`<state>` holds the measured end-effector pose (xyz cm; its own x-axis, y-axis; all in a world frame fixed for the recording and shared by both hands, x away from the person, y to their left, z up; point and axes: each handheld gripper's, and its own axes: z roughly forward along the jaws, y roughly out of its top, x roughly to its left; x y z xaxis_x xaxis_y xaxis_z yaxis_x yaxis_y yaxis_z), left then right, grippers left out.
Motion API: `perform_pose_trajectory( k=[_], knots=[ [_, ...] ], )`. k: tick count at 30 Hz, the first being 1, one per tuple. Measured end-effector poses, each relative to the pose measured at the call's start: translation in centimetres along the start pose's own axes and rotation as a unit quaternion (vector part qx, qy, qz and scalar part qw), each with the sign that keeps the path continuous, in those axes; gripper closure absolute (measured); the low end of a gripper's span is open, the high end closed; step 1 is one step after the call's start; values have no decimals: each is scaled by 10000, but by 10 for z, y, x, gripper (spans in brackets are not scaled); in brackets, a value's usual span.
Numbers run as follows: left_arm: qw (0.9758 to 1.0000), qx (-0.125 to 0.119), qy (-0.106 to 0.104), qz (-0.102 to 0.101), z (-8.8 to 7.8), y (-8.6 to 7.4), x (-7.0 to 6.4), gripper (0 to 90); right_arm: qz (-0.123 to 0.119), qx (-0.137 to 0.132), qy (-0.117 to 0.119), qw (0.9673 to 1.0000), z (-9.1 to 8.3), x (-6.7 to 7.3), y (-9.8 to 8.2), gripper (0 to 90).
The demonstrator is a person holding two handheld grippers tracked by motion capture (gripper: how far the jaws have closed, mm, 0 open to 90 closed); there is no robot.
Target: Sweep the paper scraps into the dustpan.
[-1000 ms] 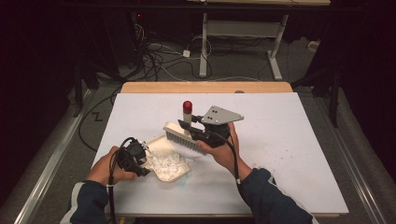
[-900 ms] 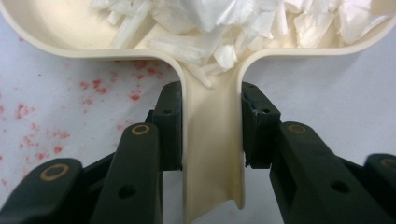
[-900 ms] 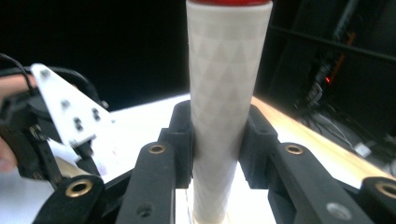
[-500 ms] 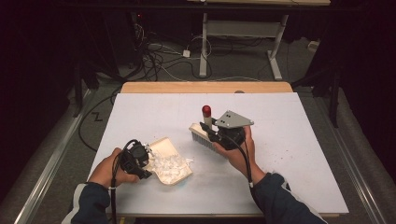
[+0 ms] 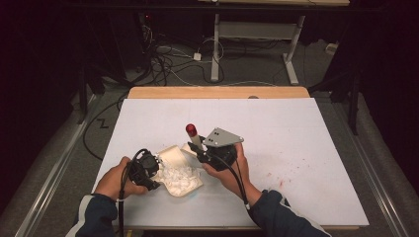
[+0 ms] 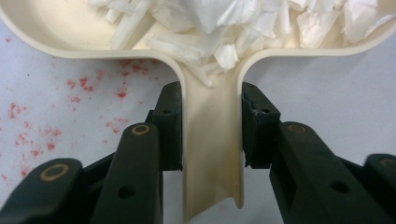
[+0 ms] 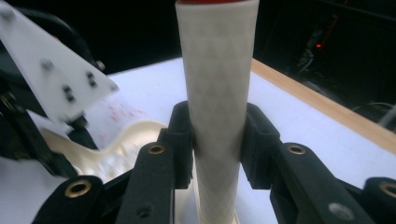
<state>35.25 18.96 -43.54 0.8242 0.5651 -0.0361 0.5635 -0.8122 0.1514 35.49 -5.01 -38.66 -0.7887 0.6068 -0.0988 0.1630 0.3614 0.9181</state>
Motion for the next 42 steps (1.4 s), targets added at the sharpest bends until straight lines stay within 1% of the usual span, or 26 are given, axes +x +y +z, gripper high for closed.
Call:
perform_pose_trajectory(
  k=[3,4,5,6,8,11,12,14,16,18,21,23,25,26,29,30,33,34,37,40,42],
  knots=[
    [10000,-20,-15,-9,1,0,0,629,233,-190,155,9994,4,4,4,706],
    [10000,-18,-15,-17,2,1,0,629,365,-268,280,9986,5,6,6,708],
    [10000,-55,-39,-11,2,1,0,629,433,-319,348,9979,6,7,7,708],
    [10000,-70,-54,-13,2,1,1,629,504,-396,507,9967,8,10,10,708],
    [9999,-89,-64,-10,2,2,1,629,482,-419,527,9966,9,11,11,708],
    [9999,-102,-68,13,2,3,1,629,307,-406,427,9978,9,15,15,708],
    [9999,-105,-69,16,2,3,1,628,299,-452,387,9978,7,14,16,708],
    [9999,-117,-75,-2,2,3,1,628,265,-460,381,9979,6,12,17,708],
    [9999,-107,-82,-7,3,3,1,628,317,-517,299,9977,3,9,19,708],
    [9999,-103,-109,-26,3,3,1,628,297,-551,223,9978,0,3,21,708],
    [9998,-112,-122,-57,4,3,1,628,409,-651,201,9968,-5,-5,24,708],
    [9999,-100,-125,-49,5,4,1,628,462,-736,92,9962,-8,-11,25,708],
    [9999,-102,-120,-55,5,4,1,628,547,-761,-2,9956,-10,-18,25,708],
    [9999,-106,-116,-44,4,3,1,628,558,-752,-53,9956,-11,-22,24,708],
    [9999,-86,-105,-28,4,3,0,628,392,-663,-381,9963,-16,-30,19,708],
    [9999,-75,-96,0,4,3,0,628,365,-604,-422,9966,-18,-32,17,708],
    [9999,-16,-89,64,4,3,-1,628,336,-395,-448,9977,-25,-40,7,708],
    [9999,-26,-95,57,3,3,-1,628,293,-351,-437,9980,-29,-42,4,708],
    [9999,8,-104,122,3,3,-4,628,125,-221,-450,9987,-45,-47,-3,708],
    [9999,51,-92,134,3,4,-5,628,141,-55,-397,9991,-60,-53,-9,708],
    [9998,57,-96,137,3,5,-5,628,115,30,-359,9993,-68,-53,-13,708]
  ],
)
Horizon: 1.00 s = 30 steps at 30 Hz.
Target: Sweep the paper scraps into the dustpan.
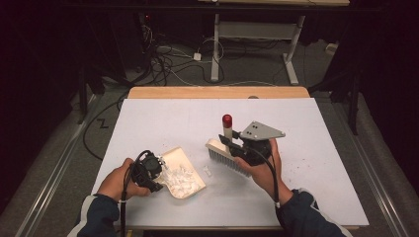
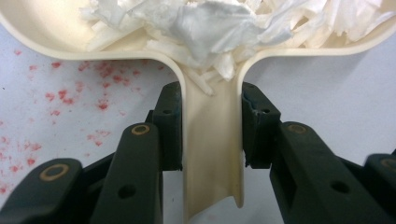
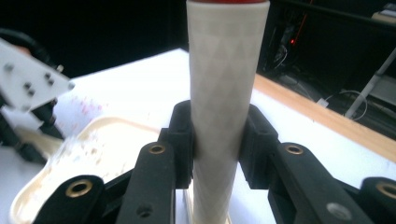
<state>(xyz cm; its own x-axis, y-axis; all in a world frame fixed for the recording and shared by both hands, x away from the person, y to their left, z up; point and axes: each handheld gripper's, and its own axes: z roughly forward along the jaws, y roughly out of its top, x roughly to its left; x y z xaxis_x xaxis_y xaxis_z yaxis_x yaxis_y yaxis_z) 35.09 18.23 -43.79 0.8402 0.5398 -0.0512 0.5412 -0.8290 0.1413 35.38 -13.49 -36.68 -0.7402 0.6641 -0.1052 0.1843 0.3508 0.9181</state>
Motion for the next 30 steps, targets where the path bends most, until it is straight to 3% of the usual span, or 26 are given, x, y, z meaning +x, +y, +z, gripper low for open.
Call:
perform_pose_trajectory(
  k=[5,9,12,16,23,30],
  knots=[
    [10000,17,28,20,0,2,-3,628,-7,159,376,9992,-9,10,-5,708],
    [10000,10,26,38,0,4,-4,628,-111,176,630,9978,-5,25,-5,708],
    [10000,-12,15,30,0,4,-3,628,-175,124,797,9966,0,34,-4,708],
    [10000,-12,7,29,1,4,-3,628,-48,-92,1075,9942,-1,39,1,708],
    [10000,6,-2,27,1,4,-3,628,-68,-318,981,9946,-13,33,8,708],
    [10000,37,6,41,2,5,-3,628,-49,-280,693,9972,-16,20,4,708]
  ],
)
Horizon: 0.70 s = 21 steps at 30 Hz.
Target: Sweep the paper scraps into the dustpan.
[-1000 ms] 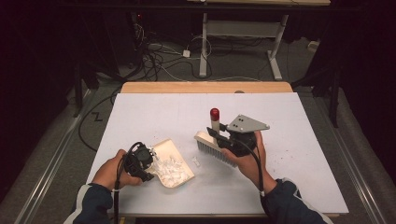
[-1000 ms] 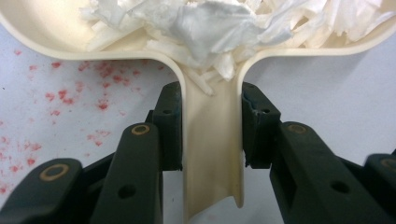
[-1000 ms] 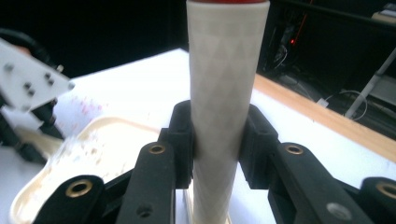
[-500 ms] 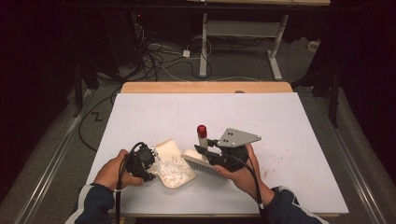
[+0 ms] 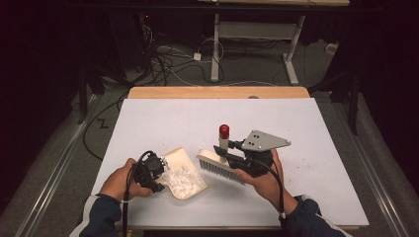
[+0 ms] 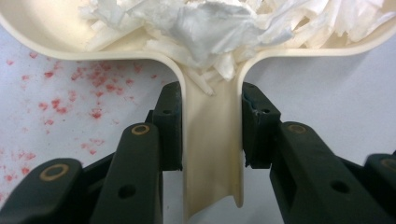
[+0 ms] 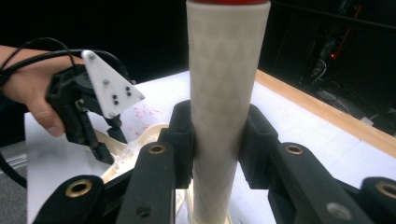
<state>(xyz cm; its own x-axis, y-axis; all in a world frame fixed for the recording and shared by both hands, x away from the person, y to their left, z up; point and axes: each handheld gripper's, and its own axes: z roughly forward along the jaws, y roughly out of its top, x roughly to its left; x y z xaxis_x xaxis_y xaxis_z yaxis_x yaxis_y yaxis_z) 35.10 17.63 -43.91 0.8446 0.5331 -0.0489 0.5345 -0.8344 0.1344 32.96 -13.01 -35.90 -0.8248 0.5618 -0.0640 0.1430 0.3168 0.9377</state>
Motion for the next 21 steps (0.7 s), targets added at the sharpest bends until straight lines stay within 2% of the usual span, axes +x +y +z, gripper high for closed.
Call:
perform_pose_trajectory(
  k=[2,4,7,9,11,12,13,16,21],
  knots=[
    [10000,-5,9,-6,0,0,0,628,-94,113,-98,9998,5,-1,-4,708],
    [10000,-7,-3,-6,0,0,0,628,-91,227,-116,9996,11,0,-9,708],
    [10000,-11,-9,-21,1,0,0,628,-47,250,39,9997,19,5,-14,708],
    [10000,-14,2,-25,1,1,0,627,-104,206,104,9997,21,11,-13,708],
    [10000,-20,2,-26,1,1,0,628,-58,178,346,9992,23,15,-11,708],
    [10000,-19,12,-25,1,1,0,628,-16,167,405,9990,24,17,-11,708],
    [10000,-25,11,-25,1,1,0,628,-75,153,442,9989,24,19,-10,708],
    [10000,-40,19,-16,0,1,0,628,-165,116,405,9990,24,23,-9,708],
    [10000,-47,33,-25,-1,0,0,628,-135,42,302,9994,17,13,-4,708]
  ],
)
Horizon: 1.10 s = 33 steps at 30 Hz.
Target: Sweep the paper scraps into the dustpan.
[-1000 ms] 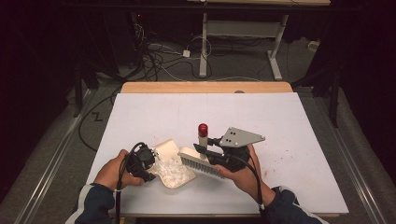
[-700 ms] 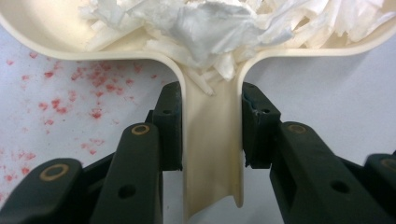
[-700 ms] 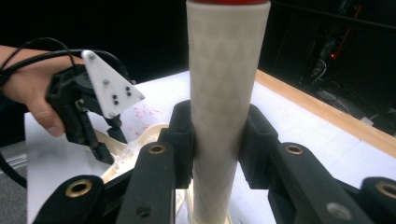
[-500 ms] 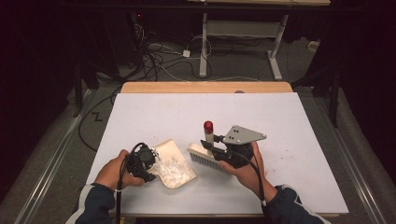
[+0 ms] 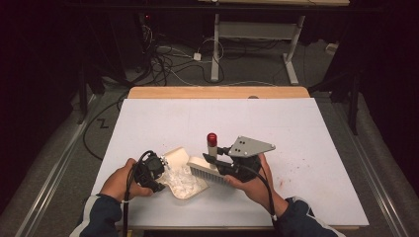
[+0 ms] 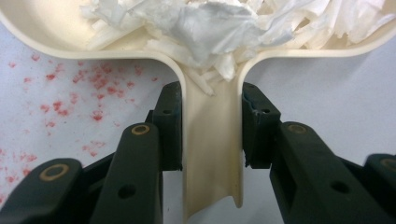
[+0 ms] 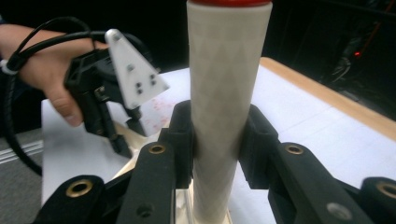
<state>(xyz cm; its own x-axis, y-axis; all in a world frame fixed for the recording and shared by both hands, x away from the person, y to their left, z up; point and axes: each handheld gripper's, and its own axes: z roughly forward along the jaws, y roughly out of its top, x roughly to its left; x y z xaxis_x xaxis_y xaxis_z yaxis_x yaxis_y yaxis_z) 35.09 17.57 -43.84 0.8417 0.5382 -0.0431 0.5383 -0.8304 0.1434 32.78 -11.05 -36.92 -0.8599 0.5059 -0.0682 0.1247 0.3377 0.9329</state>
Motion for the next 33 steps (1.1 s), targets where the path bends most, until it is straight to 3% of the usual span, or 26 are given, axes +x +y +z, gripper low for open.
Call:
perform_pose_trajectory(
  k=[4,7,11,14,17,22,29,33],
  knots=[
    [10000,3,-22,-16,0,0,1,628,172,-168,-226,9995,-10,-17,7,708],
    [10000,26,-21,-27,1,1,1,628,196,-267,-526,9981,-12,-30,10,708],
    [10000,41,-39,-32,1,2,1,628,-10,-243,-1058,9941,4,-47,10,708],
    [10000,19,-43,-43,1,2,1,628,-20,-166,-1276,9917,19,-56,6,708],
    [10000,24,-70,-46,3,3,2,628,15,-101,-1244,9922,32,-59,1,708],
    [9999,-11,-127,-81,3,2,3,628,-16,7,-911,9958,43,-45,-5,708],
    [9995,-42,-260,-150,3,1,5,628,-299,206,-439,9984,39,-20,-6,698],
    [9995,-40,-267,-167,3,1,5,628,-261,208,-167,9993,31,-6,-6,699]
  ],
)
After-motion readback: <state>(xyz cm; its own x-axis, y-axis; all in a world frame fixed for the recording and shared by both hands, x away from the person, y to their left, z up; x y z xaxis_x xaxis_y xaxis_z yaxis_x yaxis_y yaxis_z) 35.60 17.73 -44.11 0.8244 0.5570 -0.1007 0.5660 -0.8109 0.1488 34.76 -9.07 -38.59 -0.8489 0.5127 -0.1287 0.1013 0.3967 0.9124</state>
